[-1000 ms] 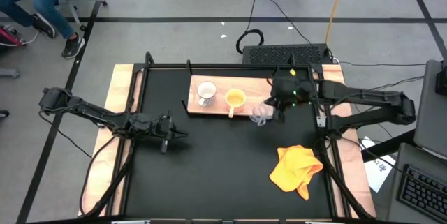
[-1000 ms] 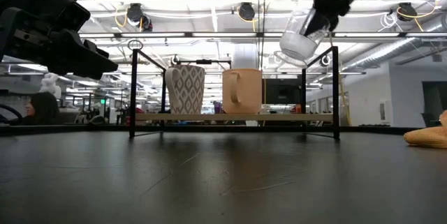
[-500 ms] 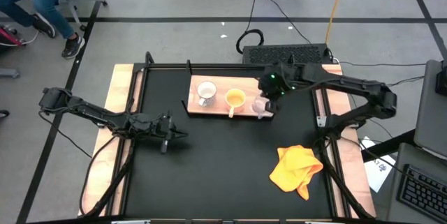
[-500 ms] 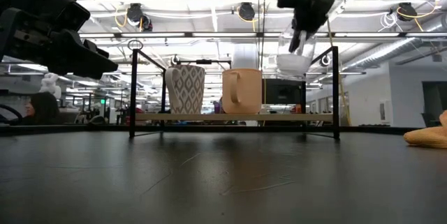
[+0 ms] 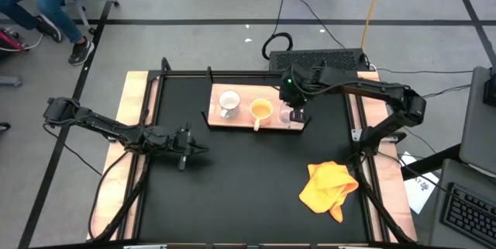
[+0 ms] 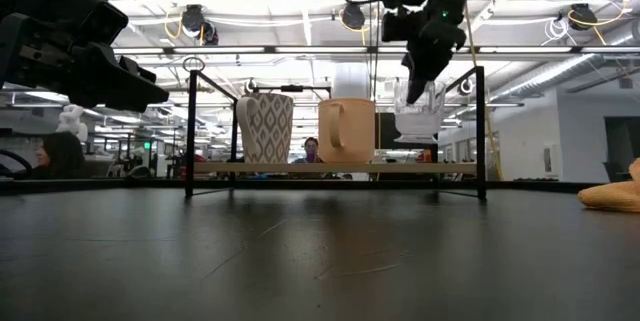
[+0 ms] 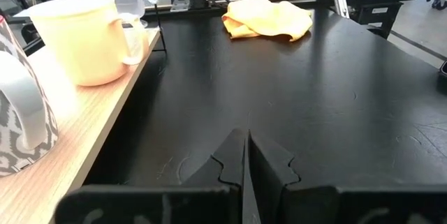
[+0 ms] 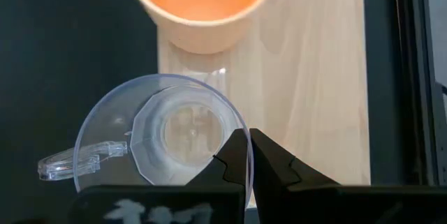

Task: Stack small to large cups/mugs on shelf
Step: Put the transparent mug on the shelf

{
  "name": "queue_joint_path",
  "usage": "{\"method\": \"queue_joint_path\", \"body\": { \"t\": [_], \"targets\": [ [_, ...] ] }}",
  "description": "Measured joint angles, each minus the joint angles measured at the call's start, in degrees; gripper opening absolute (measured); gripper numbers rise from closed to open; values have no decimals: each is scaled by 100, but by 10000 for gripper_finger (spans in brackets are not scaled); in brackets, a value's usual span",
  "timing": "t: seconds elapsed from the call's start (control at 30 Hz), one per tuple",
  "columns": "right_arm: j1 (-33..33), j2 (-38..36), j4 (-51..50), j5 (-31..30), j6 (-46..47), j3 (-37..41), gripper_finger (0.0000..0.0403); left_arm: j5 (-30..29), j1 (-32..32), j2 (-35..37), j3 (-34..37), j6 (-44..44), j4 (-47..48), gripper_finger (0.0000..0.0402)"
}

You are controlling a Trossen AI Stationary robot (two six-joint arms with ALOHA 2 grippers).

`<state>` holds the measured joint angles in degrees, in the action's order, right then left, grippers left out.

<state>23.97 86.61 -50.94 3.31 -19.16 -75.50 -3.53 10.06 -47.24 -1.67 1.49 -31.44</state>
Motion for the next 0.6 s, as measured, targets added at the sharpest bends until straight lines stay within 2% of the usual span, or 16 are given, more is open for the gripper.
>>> {"method": "queue_joint_path", "body": {
  "t": [0.27, 0.6],
  "targets": [
    [230, 46, 16, 459, -7, 2, 0, 0, 0, 1, 0, 83, 2, 24],
    [232, 44, 58, 466, -48, 2, 0, -2, -1, 2, 0, 86, 9, 24]
  ]
}}
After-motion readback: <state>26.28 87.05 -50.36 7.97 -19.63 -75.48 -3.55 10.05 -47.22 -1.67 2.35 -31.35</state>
